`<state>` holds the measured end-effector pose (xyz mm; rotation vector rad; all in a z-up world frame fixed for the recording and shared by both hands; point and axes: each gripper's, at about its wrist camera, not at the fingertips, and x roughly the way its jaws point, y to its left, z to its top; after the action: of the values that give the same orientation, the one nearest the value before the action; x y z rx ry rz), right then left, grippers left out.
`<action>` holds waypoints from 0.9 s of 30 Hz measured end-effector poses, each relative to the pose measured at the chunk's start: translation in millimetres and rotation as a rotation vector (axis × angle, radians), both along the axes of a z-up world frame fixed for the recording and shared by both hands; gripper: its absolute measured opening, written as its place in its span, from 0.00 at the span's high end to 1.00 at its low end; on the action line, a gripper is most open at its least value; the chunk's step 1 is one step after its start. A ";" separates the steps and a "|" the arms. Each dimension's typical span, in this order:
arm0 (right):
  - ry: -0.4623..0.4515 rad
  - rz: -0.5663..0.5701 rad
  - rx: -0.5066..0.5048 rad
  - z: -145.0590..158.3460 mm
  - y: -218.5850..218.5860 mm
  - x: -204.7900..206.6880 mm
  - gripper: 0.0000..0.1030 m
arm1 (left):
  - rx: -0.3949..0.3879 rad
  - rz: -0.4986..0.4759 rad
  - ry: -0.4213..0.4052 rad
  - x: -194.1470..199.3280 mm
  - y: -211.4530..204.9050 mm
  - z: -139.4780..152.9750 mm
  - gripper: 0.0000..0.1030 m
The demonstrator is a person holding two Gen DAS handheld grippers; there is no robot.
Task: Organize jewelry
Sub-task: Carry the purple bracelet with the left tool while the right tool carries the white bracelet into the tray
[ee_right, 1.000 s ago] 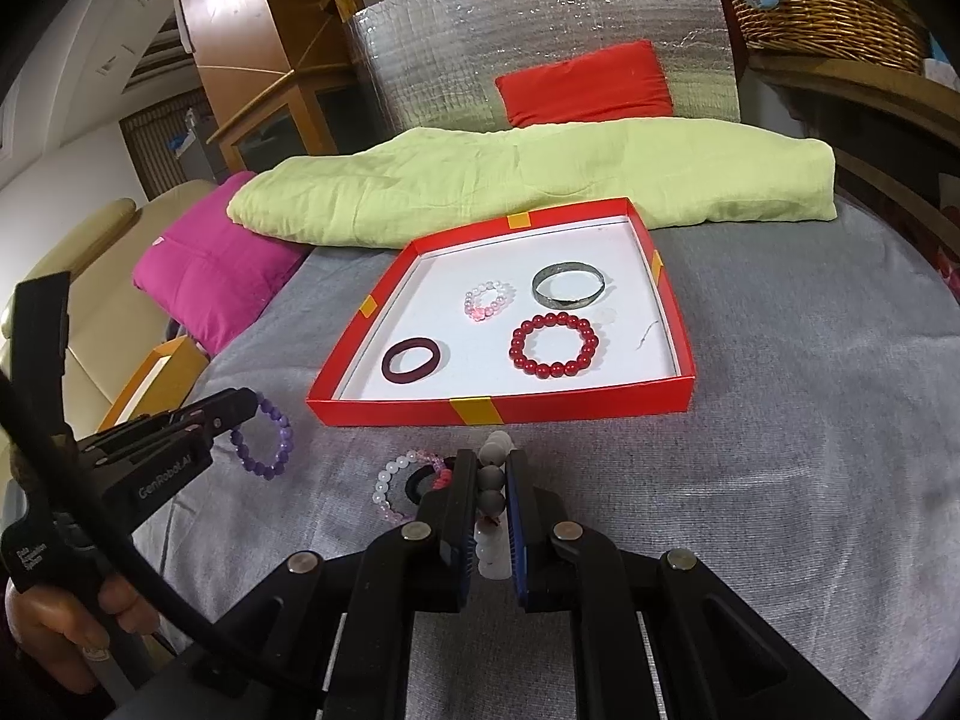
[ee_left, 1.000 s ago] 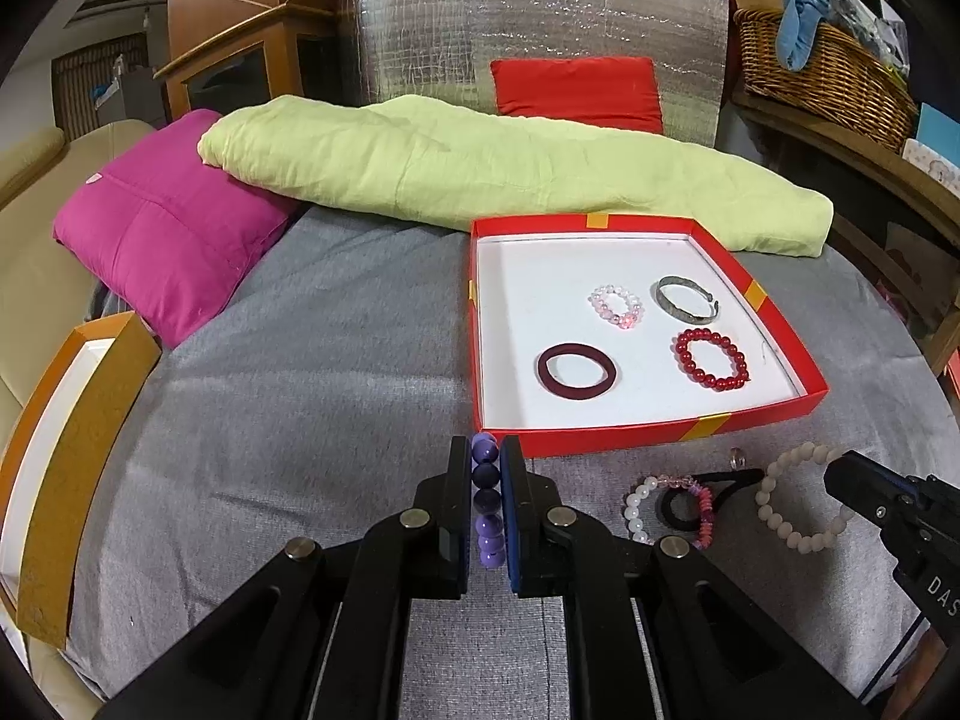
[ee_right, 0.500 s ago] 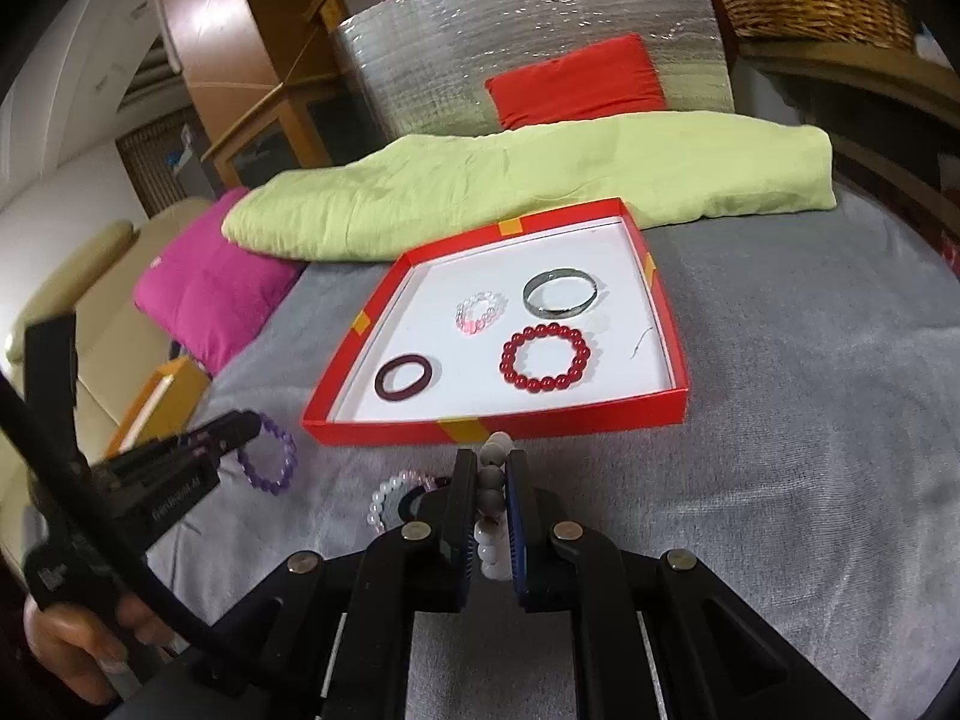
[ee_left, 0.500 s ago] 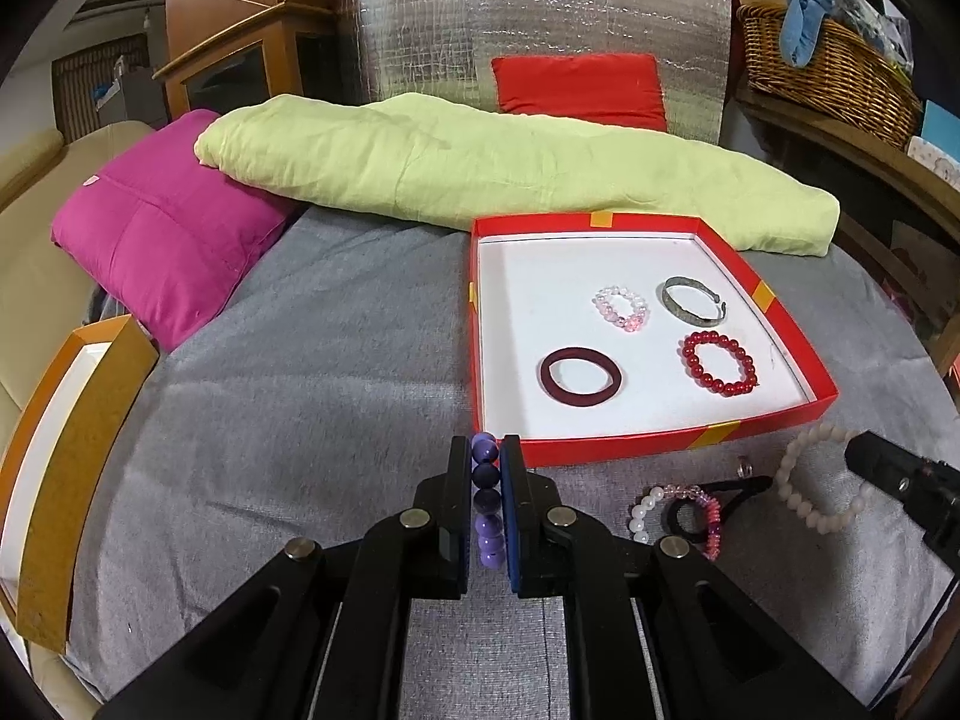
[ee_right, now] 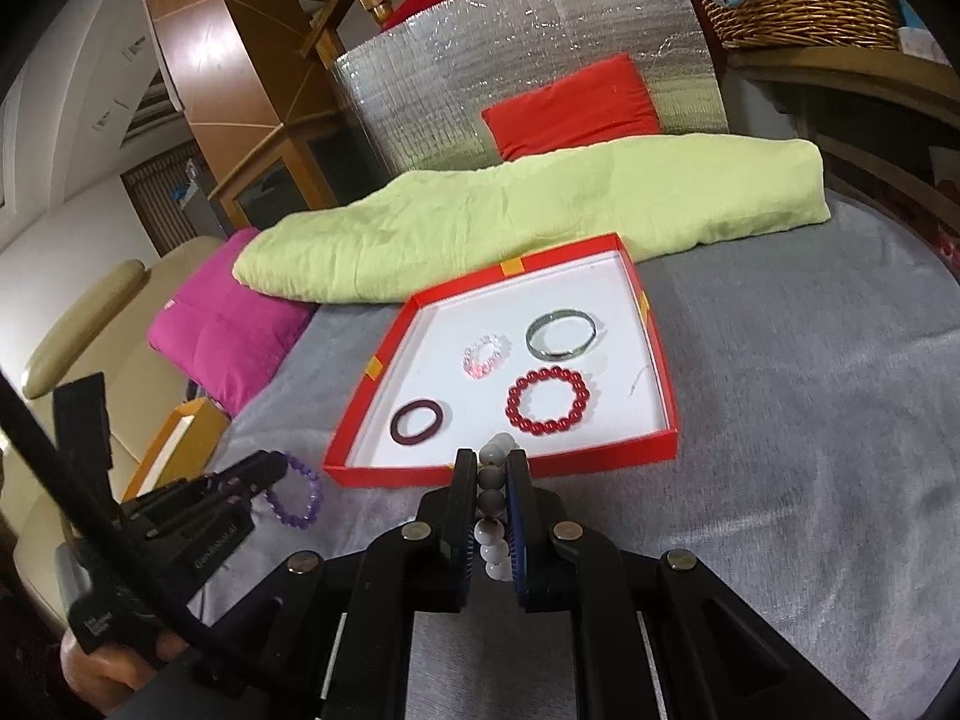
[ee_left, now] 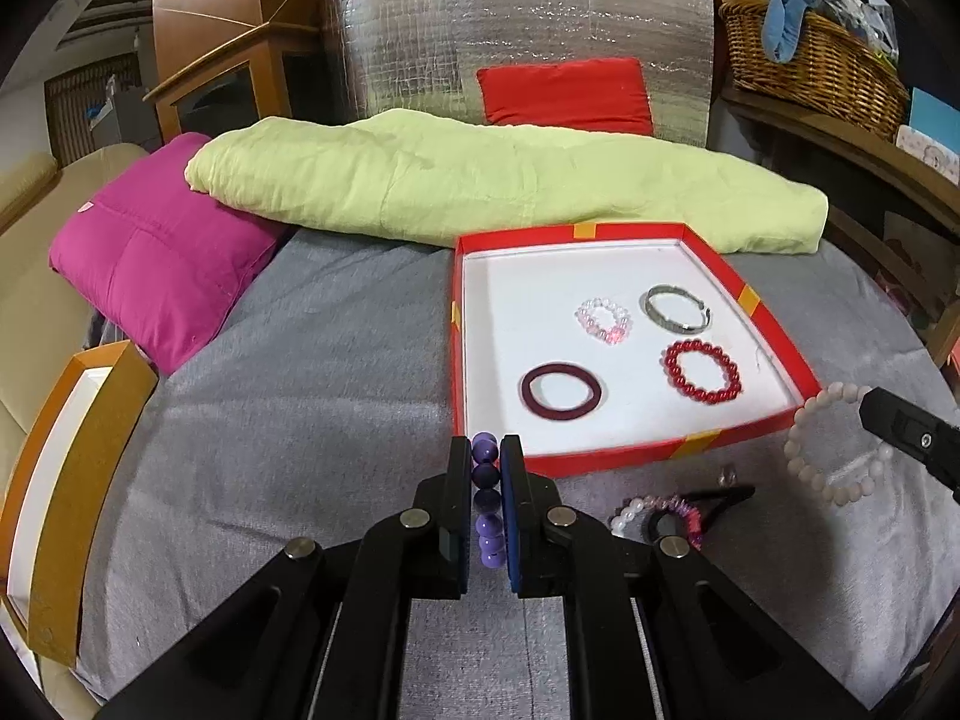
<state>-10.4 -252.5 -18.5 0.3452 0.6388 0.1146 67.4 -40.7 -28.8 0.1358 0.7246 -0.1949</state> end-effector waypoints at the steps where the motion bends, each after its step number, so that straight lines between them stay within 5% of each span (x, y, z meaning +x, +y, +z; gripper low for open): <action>1: -0.001 0.002 0.008 2.4 -0.2 1.2 0.90 | -0.019 0.004 0.000 2.2 1.6 5.1 0.91; 15: -0.017 0.019 0.116 24.9 -17.9 74.7 0.90 | -0.101 -0.005 -0.034 71.2 -16.4 43.2 0.91; 27: 0.125 0.017 0.182 -5.2 -32.8 219.0 0.90 | -0.141 -0.097 0.080 139.8 -41.8 -4.0 0.91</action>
<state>208.6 -285.4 -23.7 0.5260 0.7574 0.1694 207.3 -82.5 -32.8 0.0288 0.7819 -0.3451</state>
